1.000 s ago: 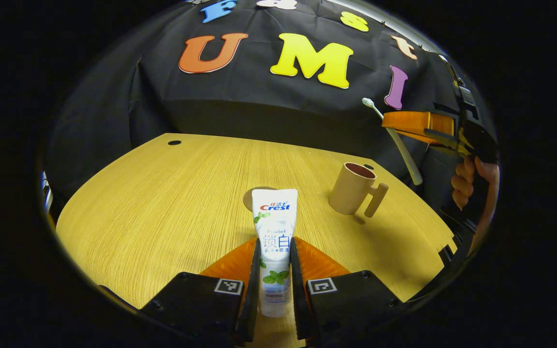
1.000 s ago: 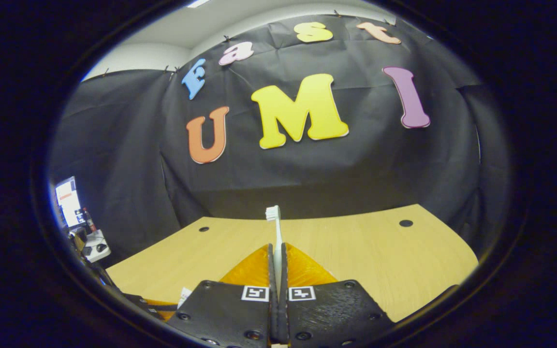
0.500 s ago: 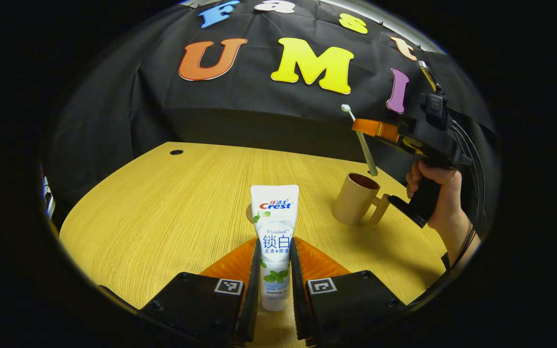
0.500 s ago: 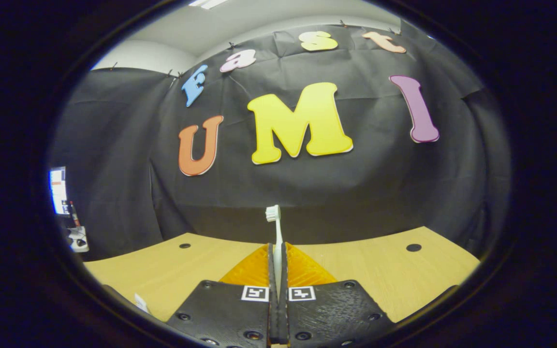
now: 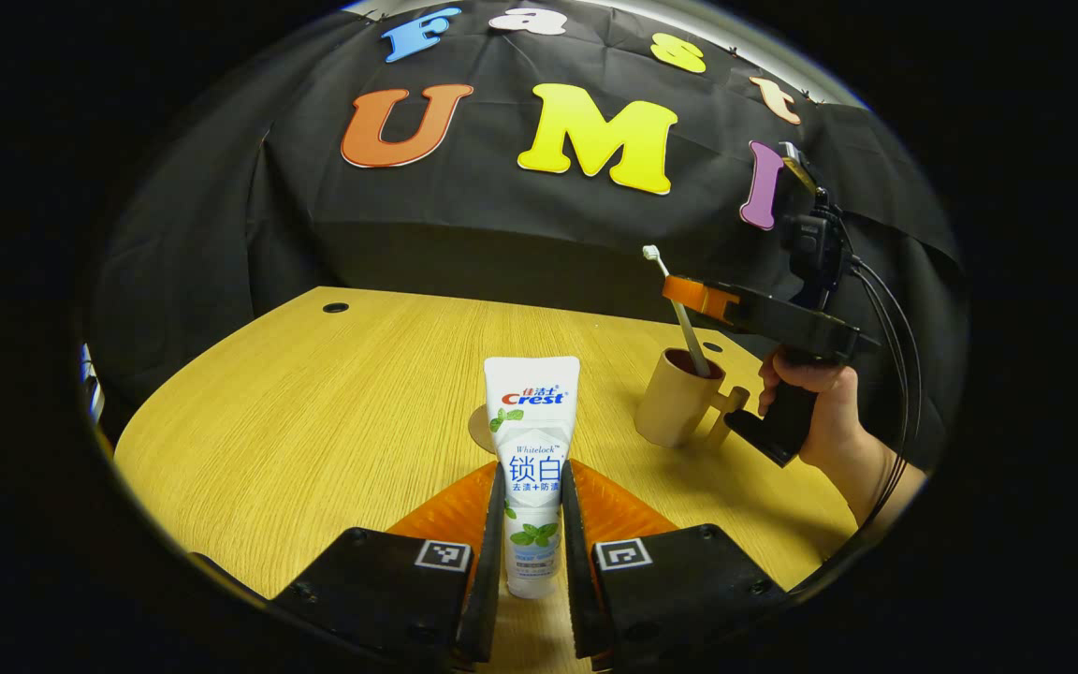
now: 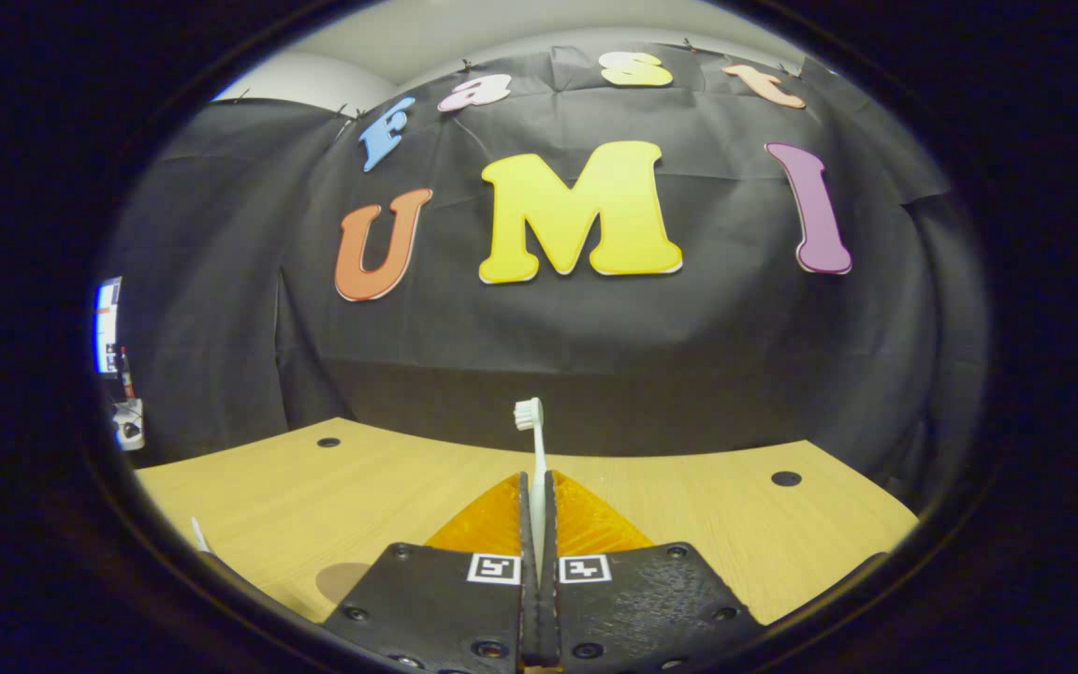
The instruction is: Put the toothbrush and toothpaste on the desktop into the cup, then pick up the cup and place it on the coaster on the desktop.
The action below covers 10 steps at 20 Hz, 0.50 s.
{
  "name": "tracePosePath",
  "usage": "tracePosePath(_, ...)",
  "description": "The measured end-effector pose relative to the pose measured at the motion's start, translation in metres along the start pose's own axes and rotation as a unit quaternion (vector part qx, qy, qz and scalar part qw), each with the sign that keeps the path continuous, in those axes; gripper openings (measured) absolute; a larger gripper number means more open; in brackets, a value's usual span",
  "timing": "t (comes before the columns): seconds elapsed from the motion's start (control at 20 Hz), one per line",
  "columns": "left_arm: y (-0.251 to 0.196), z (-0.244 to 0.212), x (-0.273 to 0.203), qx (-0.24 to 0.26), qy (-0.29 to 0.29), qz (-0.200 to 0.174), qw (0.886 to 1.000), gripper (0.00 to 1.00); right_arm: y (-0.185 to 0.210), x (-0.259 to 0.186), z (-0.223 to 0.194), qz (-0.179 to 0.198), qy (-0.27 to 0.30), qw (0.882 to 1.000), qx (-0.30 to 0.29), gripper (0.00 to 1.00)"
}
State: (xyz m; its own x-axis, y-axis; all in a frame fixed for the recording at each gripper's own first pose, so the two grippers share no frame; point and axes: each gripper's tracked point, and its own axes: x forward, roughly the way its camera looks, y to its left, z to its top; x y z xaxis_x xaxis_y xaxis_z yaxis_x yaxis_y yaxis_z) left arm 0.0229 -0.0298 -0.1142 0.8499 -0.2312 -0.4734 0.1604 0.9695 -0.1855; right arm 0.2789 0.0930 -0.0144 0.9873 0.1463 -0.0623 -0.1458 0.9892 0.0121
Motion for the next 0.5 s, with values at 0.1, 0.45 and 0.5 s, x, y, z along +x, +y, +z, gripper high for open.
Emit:
tracePosePath(0.1,0.000,0.001,0.000,0.000,0.000,0.001,1.000,0.34,0.000,-0.002,-0.004,0.002,0.009,1.000,0.010,0.02)
tracePosePath(0.45,-0.010,0.010,0.003,-0.007,-0.017,-0.008,1.000,0.34,-0.003,-0.028,-0.003,0.007,0.004,1.000,0.028,0.27)
tracePosePath(0.5,-0.015,0.015,0.004,-0.009,-0.024,-0.013,1.000,0.34,-0.005,-0.035,0.002,0.009,-0.002,1.000,0.030,0.31)
